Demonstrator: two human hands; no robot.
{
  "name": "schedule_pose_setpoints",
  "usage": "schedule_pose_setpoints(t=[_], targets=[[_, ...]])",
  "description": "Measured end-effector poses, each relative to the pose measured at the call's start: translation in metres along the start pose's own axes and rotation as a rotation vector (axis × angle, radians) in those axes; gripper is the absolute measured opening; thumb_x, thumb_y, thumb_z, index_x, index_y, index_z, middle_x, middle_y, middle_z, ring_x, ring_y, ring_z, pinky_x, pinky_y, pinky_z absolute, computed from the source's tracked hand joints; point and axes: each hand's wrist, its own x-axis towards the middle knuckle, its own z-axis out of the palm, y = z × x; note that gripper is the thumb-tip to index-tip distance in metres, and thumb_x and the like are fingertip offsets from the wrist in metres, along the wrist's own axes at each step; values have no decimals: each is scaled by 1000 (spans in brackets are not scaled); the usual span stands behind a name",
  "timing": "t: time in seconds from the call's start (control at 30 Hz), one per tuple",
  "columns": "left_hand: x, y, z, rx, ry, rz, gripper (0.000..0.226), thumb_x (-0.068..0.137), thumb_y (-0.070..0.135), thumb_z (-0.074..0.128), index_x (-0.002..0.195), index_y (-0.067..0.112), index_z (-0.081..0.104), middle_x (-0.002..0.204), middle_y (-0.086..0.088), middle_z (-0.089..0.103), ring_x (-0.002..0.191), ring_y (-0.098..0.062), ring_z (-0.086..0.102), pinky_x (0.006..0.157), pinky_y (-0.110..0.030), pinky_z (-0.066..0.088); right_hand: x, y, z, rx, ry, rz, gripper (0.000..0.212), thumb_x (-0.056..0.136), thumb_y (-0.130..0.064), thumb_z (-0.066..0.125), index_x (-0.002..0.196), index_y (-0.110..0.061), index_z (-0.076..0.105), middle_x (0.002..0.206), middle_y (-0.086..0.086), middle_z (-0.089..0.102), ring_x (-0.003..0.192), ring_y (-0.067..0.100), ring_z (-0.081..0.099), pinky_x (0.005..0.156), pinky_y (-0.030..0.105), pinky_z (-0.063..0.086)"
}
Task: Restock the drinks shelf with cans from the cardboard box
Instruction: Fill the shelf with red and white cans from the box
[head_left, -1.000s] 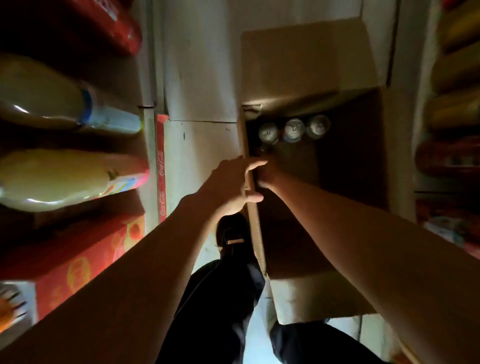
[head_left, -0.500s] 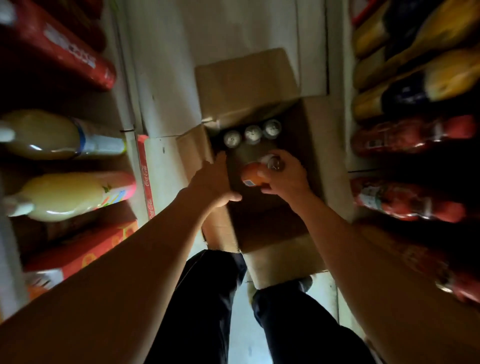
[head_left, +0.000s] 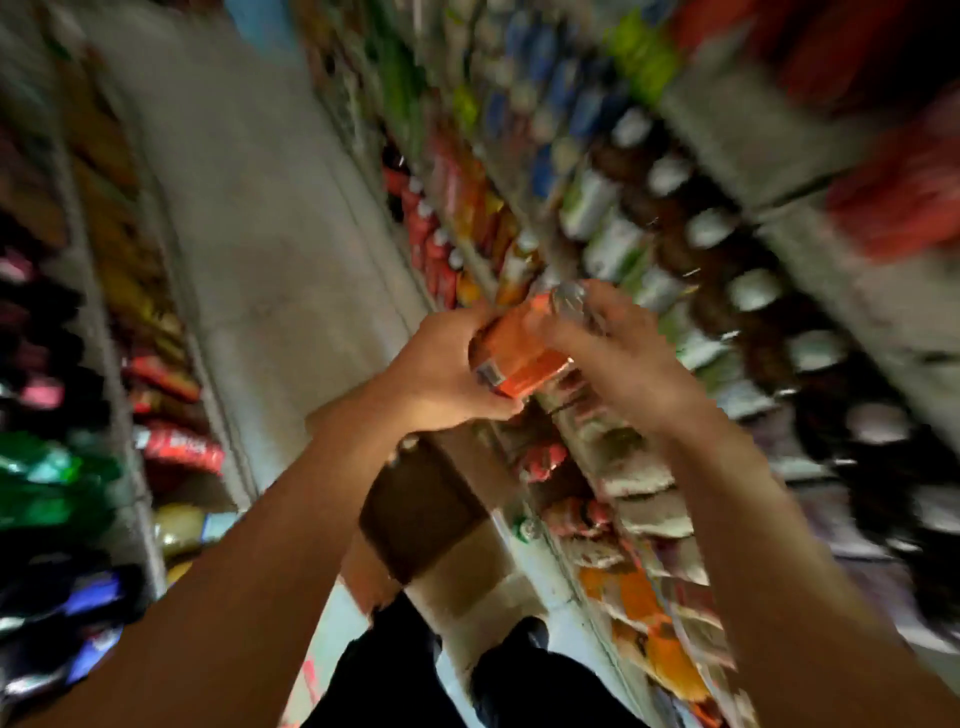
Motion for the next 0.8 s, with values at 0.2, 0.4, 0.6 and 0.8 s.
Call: schedule_pose_setpoints(t=[0.2,0.4,0.6,0.8], targets=[[9,161,13,-88,-149,205,86,42,32,80,120,41,45,102,2,69,89,-17,69,81,-47,57,-102,-67,-103,31,225,-333,73,60,2,90,120,-22,56,99,-9,70,82,-4,65,69,12,49],[5,259,57,-177,-226,435,94,50,11,96,129,33,49,121,12,66,114,-5,62,90,-22,51,-167,-85,-144,75,658,-407,69,57,-9,94,118,-19,64,105,-9,72,98,2,68,80,19,55],[3,292,91,-143,-330,509,66,66,-4,85,124,10,56,113,6,66,99,-1,64,82,-20,54,-192,-67,-159,73,873,-340,70,55,-16,95,116,-29,62,104,-13,73,99,-3,67,84,18,54],[22,290,96,-61,-351,559,79,64,3,88,117,47,50,119,19,62,112,8,59,94,-22,52,-183,-52,-165,52,868,-278,59,60,-22,92,110,-34,64,99,-9,75,93,1,70,82,28,58]])
